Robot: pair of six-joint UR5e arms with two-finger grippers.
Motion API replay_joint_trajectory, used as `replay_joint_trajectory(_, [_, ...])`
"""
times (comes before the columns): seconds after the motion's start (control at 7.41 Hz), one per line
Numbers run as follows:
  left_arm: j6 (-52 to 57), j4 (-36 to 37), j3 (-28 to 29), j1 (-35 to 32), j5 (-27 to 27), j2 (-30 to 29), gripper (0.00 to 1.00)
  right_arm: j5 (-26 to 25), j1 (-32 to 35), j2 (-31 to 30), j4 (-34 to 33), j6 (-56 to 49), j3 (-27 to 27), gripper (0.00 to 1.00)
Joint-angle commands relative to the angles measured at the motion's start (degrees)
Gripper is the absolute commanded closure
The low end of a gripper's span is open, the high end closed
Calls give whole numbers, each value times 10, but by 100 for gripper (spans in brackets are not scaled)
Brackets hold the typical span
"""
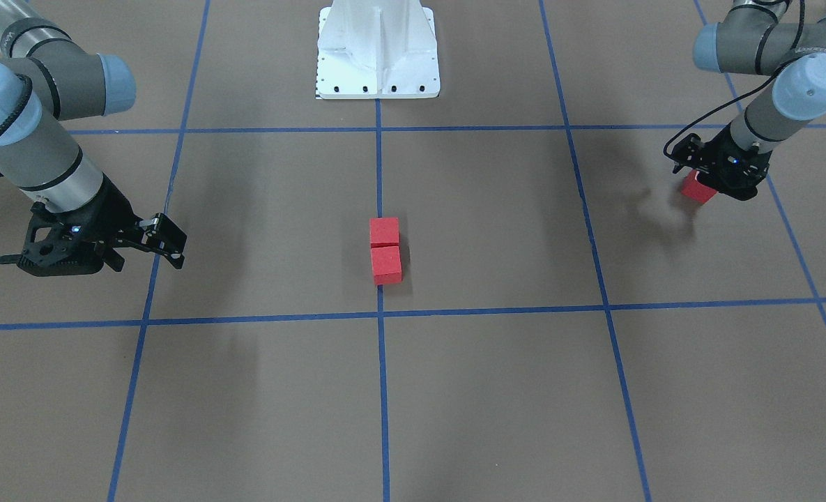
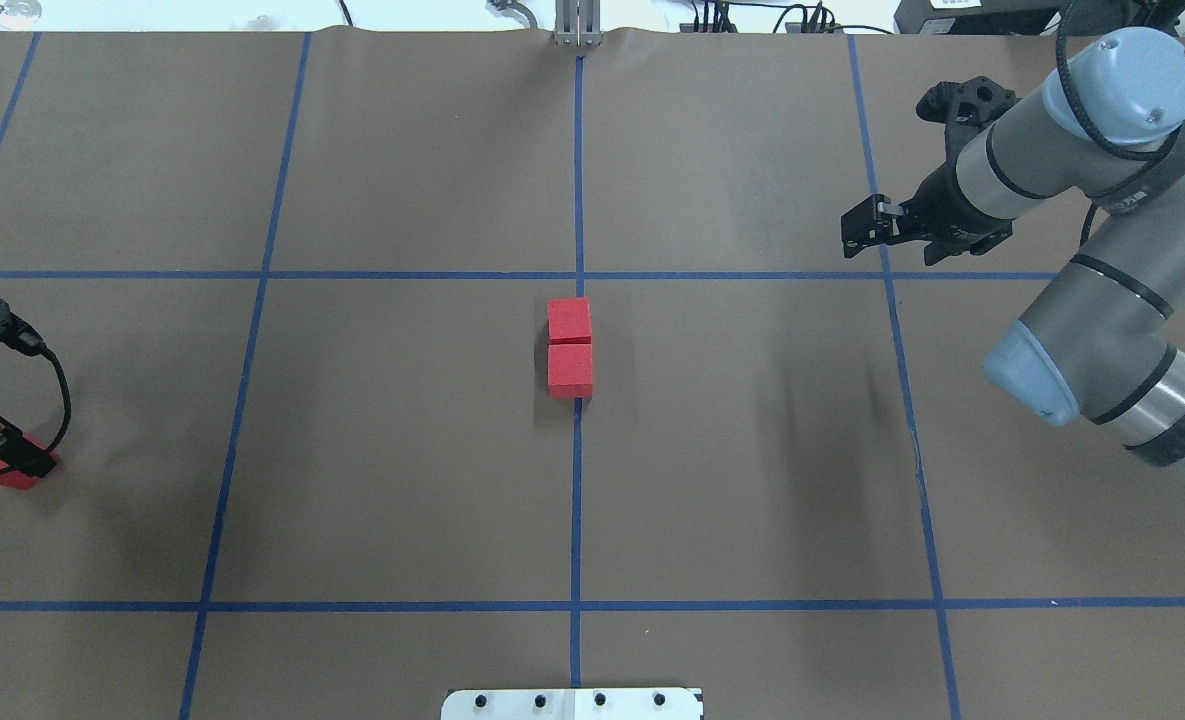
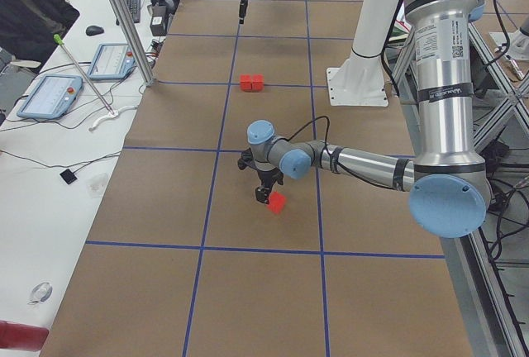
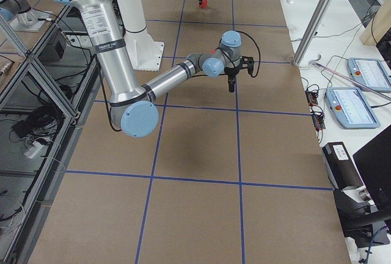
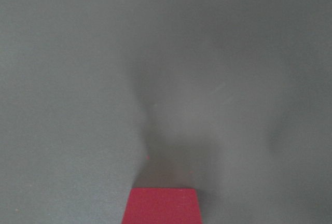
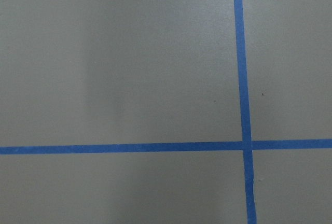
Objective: Form red blocks into L shape at center
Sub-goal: 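Grasp the red cube nearest the left gripper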
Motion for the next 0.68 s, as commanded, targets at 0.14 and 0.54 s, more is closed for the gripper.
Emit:
replay_joint_trajectory(0.14, [0,0,15,4,19,-1,3,0,-1,1,-1,0,1,0])
replay_joint_trajectory(0.54, [-8,1,5,3,14,-2,100,-1,-1,-1,0,-2,-1,0])
